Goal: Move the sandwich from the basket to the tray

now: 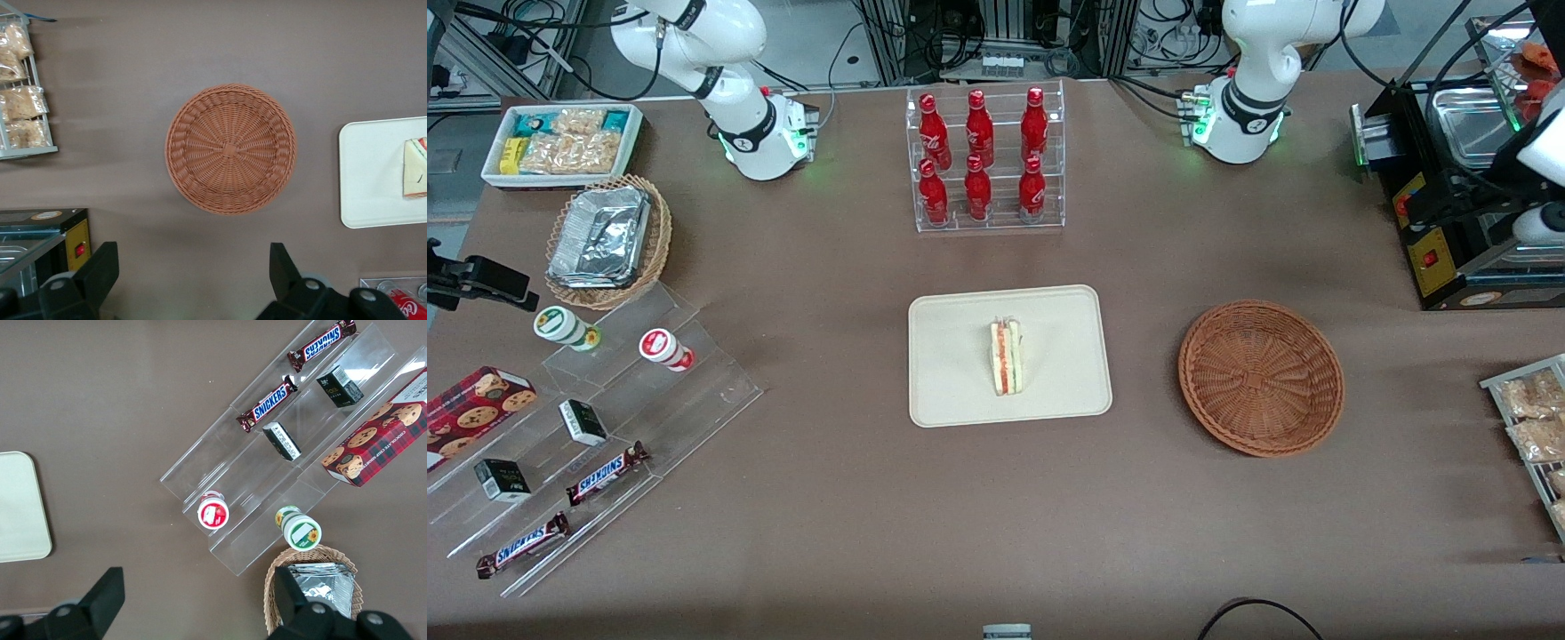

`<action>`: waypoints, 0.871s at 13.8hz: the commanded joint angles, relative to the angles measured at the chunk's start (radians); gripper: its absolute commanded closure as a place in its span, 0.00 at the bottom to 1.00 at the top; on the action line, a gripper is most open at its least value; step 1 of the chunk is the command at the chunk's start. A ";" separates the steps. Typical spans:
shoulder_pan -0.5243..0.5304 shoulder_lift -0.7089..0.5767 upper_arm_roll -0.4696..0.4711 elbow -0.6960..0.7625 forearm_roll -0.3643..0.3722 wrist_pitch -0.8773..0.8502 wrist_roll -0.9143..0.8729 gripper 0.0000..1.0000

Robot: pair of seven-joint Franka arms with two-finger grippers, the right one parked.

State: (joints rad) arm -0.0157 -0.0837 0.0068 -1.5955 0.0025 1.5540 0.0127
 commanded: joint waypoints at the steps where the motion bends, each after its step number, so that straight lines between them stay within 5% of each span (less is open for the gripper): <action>1: 0.006 -0.013 0.005 -0.026 -0.015 0.030 0.023 0.00; 12: 0.034 0.131 -0.001 0.140 -0.018 0.075 0.075 0.00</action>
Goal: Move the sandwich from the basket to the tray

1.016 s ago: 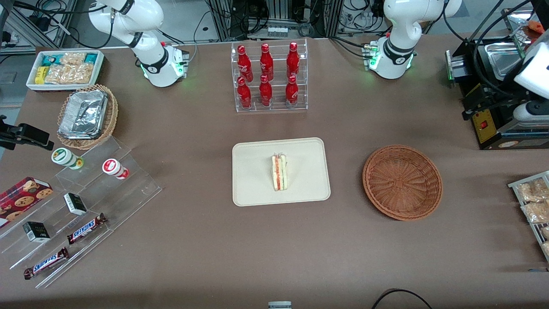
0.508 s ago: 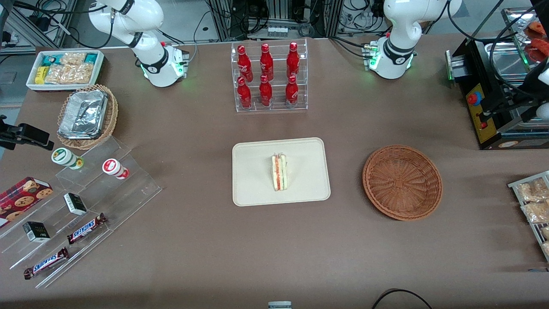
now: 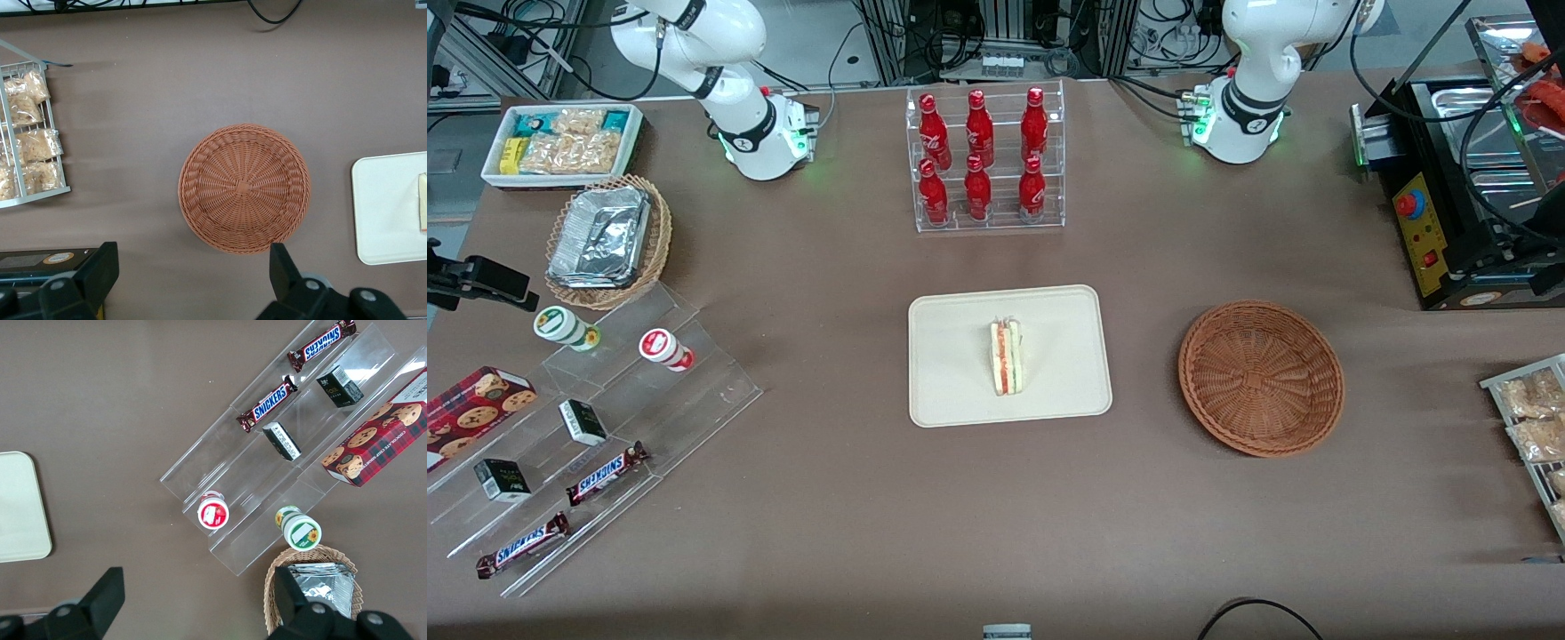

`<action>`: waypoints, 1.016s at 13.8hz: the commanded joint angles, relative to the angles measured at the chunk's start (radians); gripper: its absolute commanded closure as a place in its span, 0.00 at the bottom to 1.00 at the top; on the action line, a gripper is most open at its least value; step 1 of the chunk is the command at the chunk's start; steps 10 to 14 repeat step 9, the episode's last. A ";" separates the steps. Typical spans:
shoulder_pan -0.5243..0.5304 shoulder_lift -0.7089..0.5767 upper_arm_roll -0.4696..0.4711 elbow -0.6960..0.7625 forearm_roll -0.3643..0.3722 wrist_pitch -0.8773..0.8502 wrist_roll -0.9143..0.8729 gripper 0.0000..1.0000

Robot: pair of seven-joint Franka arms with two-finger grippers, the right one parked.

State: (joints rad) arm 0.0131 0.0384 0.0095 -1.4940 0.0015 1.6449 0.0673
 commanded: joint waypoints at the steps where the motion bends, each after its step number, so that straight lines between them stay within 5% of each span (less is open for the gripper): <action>1: 0.005 0.009 -0.003 0.043 -0.017 -0.020 0.022 0.00; 14: 0.005 -0.002 -0.019 0.040 -0.015 -0.027 0.065 0.00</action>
